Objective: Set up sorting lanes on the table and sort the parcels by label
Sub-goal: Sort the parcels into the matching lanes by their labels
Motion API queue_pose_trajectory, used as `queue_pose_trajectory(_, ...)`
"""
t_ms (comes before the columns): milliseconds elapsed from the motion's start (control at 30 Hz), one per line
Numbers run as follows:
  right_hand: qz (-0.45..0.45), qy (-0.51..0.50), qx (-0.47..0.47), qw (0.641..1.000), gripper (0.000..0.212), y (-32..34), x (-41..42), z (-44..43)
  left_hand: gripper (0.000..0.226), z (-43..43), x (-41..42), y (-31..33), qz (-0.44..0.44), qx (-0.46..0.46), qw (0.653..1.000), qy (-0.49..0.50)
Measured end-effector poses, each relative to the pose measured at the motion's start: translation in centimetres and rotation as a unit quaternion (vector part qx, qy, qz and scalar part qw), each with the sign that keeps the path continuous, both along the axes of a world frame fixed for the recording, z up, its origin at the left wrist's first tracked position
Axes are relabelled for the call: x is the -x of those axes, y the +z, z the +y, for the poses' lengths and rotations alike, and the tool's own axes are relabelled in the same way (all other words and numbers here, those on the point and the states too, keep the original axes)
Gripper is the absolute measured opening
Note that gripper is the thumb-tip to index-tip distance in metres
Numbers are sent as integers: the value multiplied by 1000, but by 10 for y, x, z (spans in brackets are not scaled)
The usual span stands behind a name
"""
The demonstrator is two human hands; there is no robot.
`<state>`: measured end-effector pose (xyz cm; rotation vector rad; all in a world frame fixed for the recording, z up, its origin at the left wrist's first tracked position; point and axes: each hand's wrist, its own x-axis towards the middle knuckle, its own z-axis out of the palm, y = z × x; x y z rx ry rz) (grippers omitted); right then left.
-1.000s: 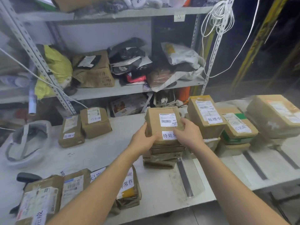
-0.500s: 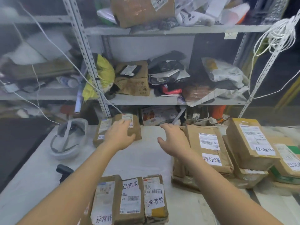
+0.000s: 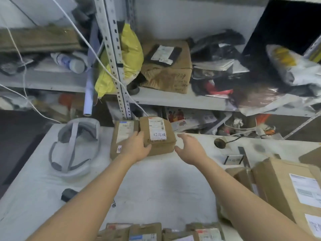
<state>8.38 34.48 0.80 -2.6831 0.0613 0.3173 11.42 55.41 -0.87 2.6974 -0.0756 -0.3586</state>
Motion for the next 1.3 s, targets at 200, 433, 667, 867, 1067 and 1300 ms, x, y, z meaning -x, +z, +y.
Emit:
queue_pose_trajectory(200, 91, -184, -162, 965, 61, -52, -53, 20, 50, -14, -35, -48, 65, 205, 968, 127)
queue_pose_trajectory(433, 72, -239, -269, 930, 35, -78, -60, 25, 49, -24, -35, -68, 87, 325, 918, 209)
queue_pose_trajectory(667, -2, -251, -300, 920, 23, -60, -36, 16, 43, -33, -9, -47, 67, 395, 895, 197)
queue_pose_trajectory(867, -90, -258, -325, 905, 13, 9, 9, -7, 53, -65, 24, 20, -8, 461, 868, 183)
queue_pose_trajectory(1067, -210, -228, -310, 899, 20, 101, 94, -68, 49, -125, 97, 104, -101, 484, 859, 131)
queue_pose_trajectory(1300, -312, -217, -247, 891, 22, 193, 214, -173, 46, -228, 204, 182, -136, 518, 841, 74)
